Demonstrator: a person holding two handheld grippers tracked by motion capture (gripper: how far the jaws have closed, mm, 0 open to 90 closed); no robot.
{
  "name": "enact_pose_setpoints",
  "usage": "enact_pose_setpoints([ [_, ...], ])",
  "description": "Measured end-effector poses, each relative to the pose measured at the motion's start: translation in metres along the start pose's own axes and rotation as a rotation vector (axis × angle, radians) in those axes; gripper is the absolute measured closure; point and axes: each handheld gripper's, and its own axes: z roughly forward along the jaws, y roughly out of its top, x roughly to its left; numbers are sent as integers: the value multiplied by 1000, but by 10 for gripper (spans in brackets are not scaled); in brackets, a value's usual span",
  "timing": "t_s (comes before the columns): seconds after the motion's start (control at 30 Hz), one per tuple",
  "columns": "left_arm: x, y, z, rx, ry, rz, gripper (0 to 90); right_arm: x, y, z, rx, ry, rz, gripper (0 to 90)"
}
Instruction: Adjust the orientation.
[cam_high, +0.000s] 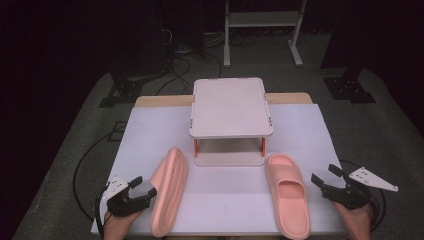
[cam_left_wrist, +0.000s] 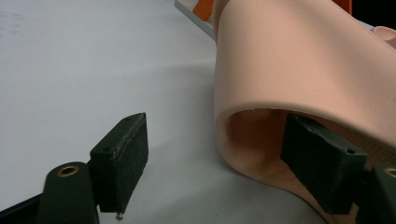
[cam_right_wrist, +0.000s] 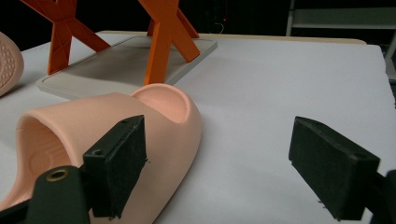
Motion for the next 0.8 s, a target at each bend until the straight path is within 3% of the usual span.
enact_pose_setpoints([
  [0.8, -11, 5, 11, -4, -41, 23, 278, 1, -1, 2, 4, 4, 8, 185],
])
